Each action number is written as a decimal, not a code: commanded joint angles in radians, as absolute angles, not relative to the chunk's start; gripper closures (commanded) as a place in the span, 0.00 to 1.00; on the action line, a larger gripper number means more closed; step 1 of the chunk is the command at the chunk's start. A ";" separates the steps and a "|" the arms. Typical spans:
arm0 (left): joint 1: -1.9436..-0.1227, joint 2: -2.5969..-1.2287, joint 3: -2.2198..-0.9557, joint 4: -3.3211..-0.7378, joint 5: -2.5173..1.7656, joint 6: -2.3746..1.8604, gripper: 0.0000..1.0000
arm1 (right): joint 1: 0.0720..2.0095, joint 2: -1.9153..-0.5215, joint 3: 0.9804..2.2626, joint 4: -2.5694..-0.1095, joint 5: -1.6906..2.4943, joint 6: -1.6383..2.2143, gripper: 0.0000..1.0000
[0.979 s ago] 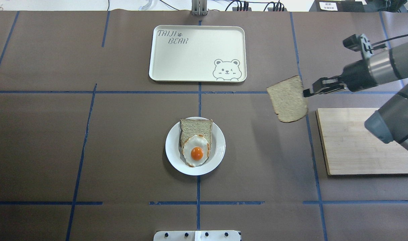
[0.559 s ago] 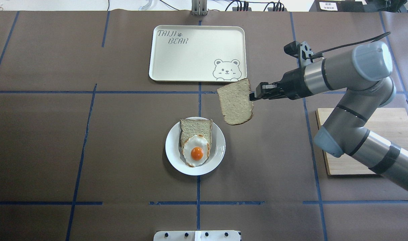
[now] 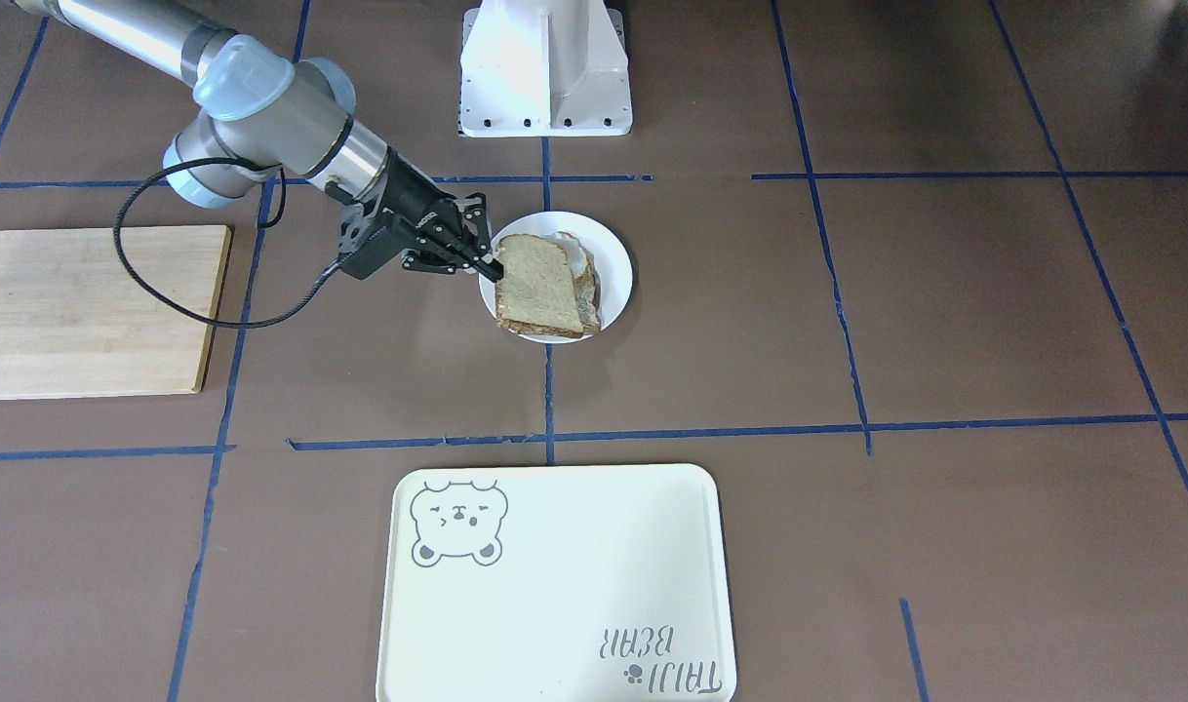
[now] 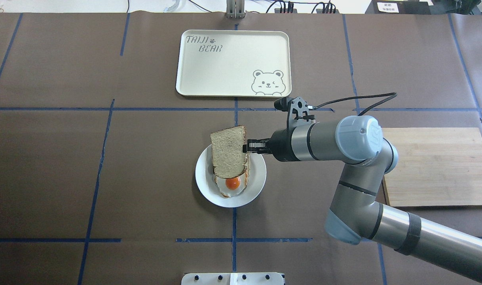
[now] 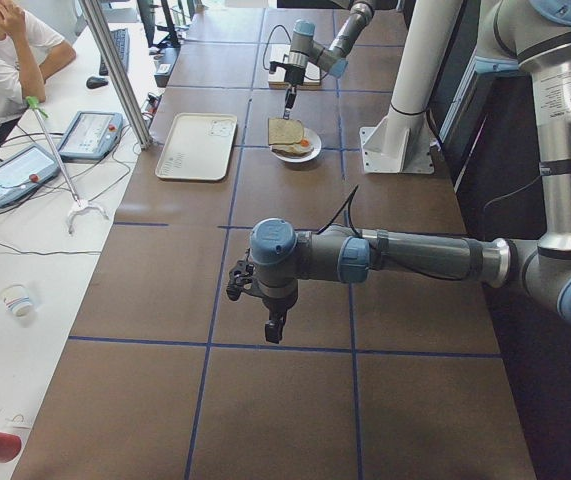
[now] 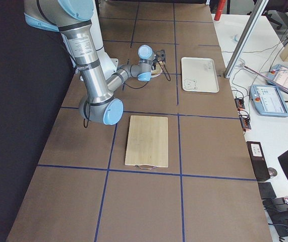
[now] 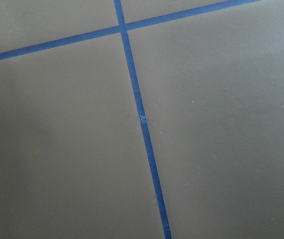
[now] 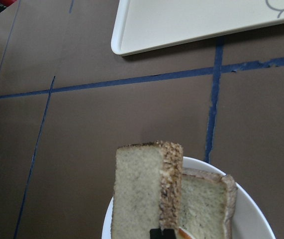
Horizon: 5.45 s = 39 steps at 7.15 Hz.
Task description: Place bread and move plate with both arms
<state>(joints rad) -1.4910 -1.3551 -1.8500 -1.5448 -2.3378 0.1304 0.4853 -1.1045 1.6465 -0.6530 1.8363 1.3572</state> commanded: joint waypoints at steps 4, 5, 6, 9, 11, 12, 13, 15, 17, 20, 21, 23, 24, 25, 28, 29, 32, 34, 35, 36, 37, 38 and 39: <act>-1.491 -1.356 -1.850 -1.545 -2.338 0.130 0.00 | 0.451 -1.140 1.651 -0.672 1.807 1.356 0.98; -1.491 -1.356 -1.850 -1.546 -2.338 0.130 0.00 | 0.442 -1.141 1.651 -0.672 1.792 1.356 0.87; -1.491 -1.356 -1.850 -1.546 -2.338 0.130 0.00 | 0.425 -1.150 1.651 -0.675 1.781 1.356 0.42; -1.491 -1.356 -1.850 -1.545 -2.335 0.130 0.00 | 0.418 -1.132 1.795 -1.042 1.777 1.351 0.00; -1.486 -1.364 -1.848 -1.545 -2.332 0.121 0.00 | 0.587 -1.134 1.851 -1.257 1.992 1.297 0.00; -1.486 -1.385 -1.850 -1.551 -2.333 0.121 0.00 | 0.660 -1.140 1.850 -1.352 2.043 1.153 0.00; -1.486 -1.411 -1.848 -1.561 -2.333 0.121 0.00 | 0.740 -1.144 1.848 -1.449 2.084 0.967 0.00; -1.486 -1.428 -1.836 -1.614 -2.336 0.121 0.00 | 0.970 -1.247 1.861 -1.572 2.219 0.594 0.00; -1.486 -1.489 -1.822 -1.612 -2.412 0.129 0.00 | 1.166 -1.413 1.864 -1.574 2.310 0.243 0.00; -1.482 -1.488 -1.790 -1.753 -2.464 0.082 0.00 | 1.409 -1.610 1.815 -1.621 2.309 -0.256 0.00; -1.444 -1.489 -1.801 -1.770 -2.471 -0.023 0.00 | 1.460 -1.708 1.816 -1.609 2.303 -0.302 0.00; -1.317 -1.496 -1.798 -2.034 -2.543 -0.479 0.00 | 1.500 -1.747 1.819 -1.612 2.306 -0.278 0.00; -1.202 -1.500 -1.781 -2.285 -2.511 -0.805 0.00 | 1.499 -1.747 1.821 -1.612 2.306 -0.243 0.00; -1.084 -1.511 -1.782 -2.462 -2.399 -1.082 0.00 | 1.499 -1.747 1.821 -1.612 2.307 -0.229 0.00; -0.701 -1.661 -1.779 -2.594 -2.008 -1.493 0.00 | 1.499 -1.749 1.819 -1.611 2.307 -0.224 0.00; -0.599 -1.695 -1.776 -2.652 -1.891 -1.594 0.00 | 1.499 -1.749 1.819 -1.611 2.307 -0.224 0.00; -0.334 -1.808 -1.694 -2.823 -1.564 -1.756 0.00 | 1.499 -1.749 1.819 -1.611 2.307 -0.224 0.00; -0.287 -1.888 -1.521 -3.008 -1.476 -1.808 0.02 | 1.499 -1.749 1.819 -1.611 2.307 -0.221 0.00; -0.287 -1.890 -1.510 -3.008 -1.476 -1.810 0.06 | 1.499 -1.749 1.819 -1.611 2.307 -0.221 0.00; -0.285 -1.896 -1.505 -3.007 -1.476 -1.809 0.11 | 1.499 -1.747 1.819 -1.611 2.307 -0.221 0.00; -0.285 -1.904 -1.485 -3.007 -1.476 -1.810 0.17 | 1.499 -1.749 1.818 -1.611 2.307 -0.221 0.00; -0.285 -1.926 -1.462 -3.007 -1.476 -1.810 0.25 | 1.499 -1.749 1.818 -1.611 2.306 -0.221 0.00; -0.285 -1.946 -1.433 -3.008 -1.476 -1.810 0.36 | 1.499 -1.747 1.818 -1.611 2.306 -0.221 0.00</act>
